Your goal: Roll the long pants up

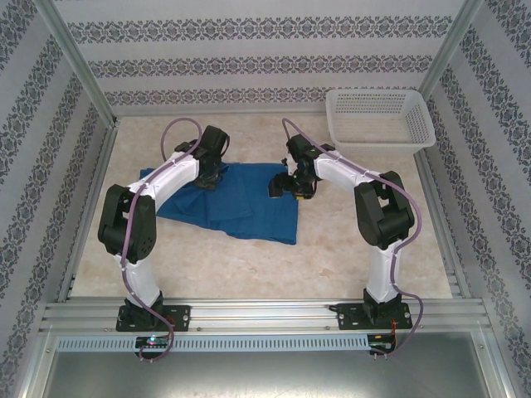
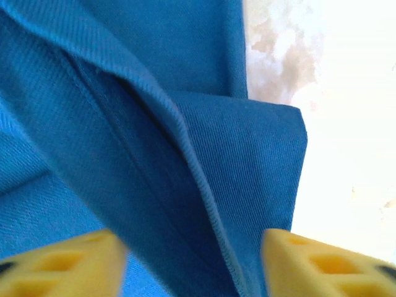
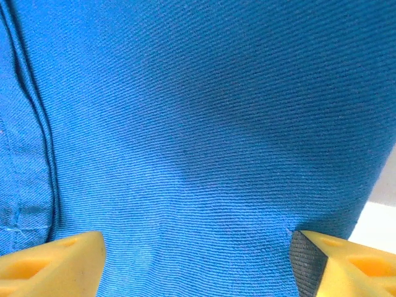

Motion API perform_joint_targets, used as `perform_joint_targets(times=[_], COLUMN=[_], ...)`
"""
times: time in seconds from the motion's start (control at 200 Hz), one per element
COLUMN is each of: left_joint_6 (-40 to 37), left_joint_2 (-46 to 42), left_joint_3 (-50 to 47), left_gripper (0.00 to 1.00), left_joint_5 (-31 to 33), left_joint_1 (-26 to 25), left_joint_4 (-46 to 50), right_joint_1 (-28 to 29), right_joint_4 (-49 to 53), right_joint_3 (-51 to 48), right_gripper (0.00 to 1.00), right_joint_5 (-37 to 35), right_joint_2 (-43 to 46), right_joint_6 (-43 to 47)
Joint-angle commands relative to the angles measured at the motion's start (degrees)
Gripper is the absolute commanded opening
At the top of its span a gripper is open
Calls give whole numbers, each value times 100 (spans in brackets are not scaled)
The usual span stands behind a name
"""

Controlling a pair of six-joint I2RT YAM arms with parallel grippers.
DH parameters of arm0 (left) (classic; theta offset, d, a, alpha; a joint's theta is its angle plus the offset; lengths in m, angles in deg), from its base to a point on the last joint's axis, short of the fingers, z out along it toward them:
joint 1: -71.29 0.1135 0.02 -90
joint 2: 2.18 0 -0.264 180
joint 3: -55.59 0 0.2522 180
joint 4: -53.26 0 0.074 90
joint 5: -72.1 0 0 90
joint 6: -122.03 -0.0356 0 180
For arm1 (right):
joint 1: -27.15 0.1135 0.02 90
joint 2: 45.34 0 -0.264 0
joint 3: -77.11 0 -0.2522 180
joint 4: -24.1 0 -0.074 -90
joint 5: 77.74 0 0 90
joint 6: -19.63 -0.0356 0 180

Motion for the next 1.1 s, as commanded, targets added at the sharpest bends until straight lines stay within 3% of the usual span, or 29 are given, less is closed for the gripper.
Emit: perform_joint_targets(times=[0.0, 0.05, 0.22, 0.49, 0.804, 0.859, 1.004, 1.094], left_joint_6=[194, 210, 455, 1272, 1305, 1183, 685, 285], left_joint_2=[172, 231, 217, -221, -388, -320, -111, -36], left_joint_3=[342, 451, 639, 955, 902, 1000, 1486, 1740], left_gripper=[16, 0, 0, 6, 12, 26, 98, 100], left_joint_5=[435, 480, 846, 2239, 2663, 2763, 3061, 3114], left_joint_1=[-45, -49, -42, 34, 315, 375, 561, 629], left_joint_4=[349, 460, 993, 3031, 3569, 3568, 3553, 3399], right_joint_1=[-70, -96, -151, -192, -216, -219, -223, -214], right_joint_4=[-12, -38, -105, -179, -195, -197, -202, -234], right_joint_3=[-132, -165, -290, -475, -485, -503, -564, -557], right_gripper=[80, 80, 80, 80, 80, 80, 80, 80], right_joint_5=[143, 161, 226, 322, 411, 420, 440, 488], right_joint_2=[176, 176, 184, 255, 261, 289, 343, 339], right_joint_6=[137, 143, 146, 188, 210, 207, 194, 138])
